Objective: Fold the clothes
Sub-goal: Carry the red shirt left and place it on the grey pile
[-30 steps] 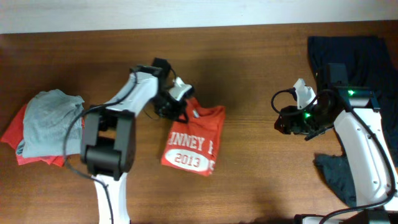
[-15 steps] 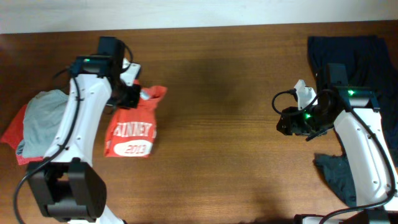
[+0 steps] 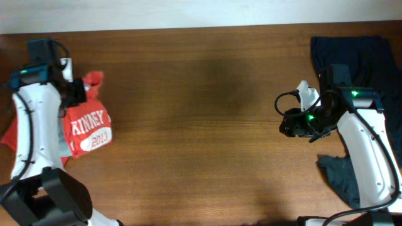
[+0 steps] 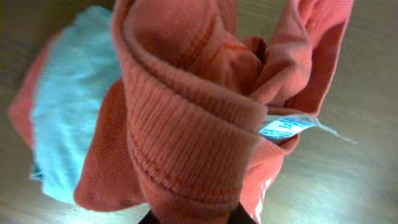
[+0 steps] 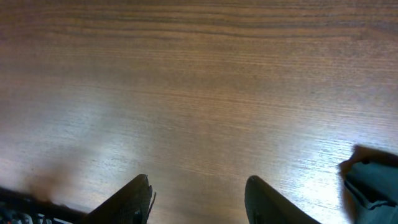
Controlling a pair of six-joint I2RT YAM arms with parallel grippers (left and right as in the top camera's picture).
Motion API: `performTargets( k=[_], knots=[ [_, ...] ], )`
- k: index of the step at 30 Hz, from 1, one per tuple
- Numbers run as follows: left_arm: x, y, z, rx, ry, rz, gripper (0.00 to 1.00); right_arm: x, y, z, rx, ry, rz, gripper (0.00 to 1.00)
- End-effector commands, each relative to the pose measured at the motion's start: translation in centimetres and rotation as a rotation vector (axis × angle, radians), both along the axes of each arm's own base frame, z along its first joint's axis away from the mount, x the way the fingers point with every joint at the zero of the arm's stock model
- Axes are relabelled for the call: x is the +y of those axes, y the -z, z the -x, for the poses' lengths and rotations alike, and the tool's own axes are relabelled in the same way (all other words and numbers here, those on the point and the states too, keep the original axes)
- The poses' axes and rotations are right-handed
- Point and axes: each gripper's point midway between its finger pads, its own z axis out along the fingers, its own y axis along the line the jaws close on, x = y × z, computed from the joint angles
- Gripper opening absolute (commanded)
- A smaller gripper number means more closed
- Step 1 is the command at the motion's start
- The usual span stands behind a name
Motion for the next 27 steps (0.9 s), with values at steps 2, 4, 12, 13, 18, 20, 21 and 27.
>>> performTargets(
  k=[2,4,12,13,18,20,21,27],
  knots=[
    [2.6,-2.9,-0.4,-0.122,-0.042,-0.004,0.0,-0.4,-0.2,-0.2,-0.005,0.005,0.013,0.54],
    [4.1,-3.2,-0.7,-0.153,-0.069,-0.015,0.01,-0.4,-0.2,-0.1,-0.005,0.005,0.013,0.54],
    [7.7,-3.9,-0.7,-0.2,-0.085,-0.061,0.01,-0.4,-0.2,-0.1,-0.005,0.005,0.013,0.54],
    [8.1,-3.9,-0.7,-0.206,-0.094,-0.06,0.01,-0.4,-0.2,-0.1,-0.005,0.005,0.013,0.54],
    [9.9,-3.2,0.0,-0.197,-0.139,-0.06,0.02,-0.4,-0.2,-0.1,-0.005,0.005,0.013,0.54],
    [10.5,-2.9,0.2,-0.189,-0.154,-0.058,0.03,-0.4,-0.2,-0.1,-0.005,0.005,0.013,0.54],
    [10.8,-2.7,0.4,-0.185,-0.162,-0.057,0.03,-0.4,-0.2,-0.1,-0.004,0.005,0.013,0.54],
    [13.1,-1.3,1.3,-0.165,-0.237,-0.04,0.04,-0.4,-0.2,-0.1,-0.002,0.005,0.012,0.54]
  ],
)
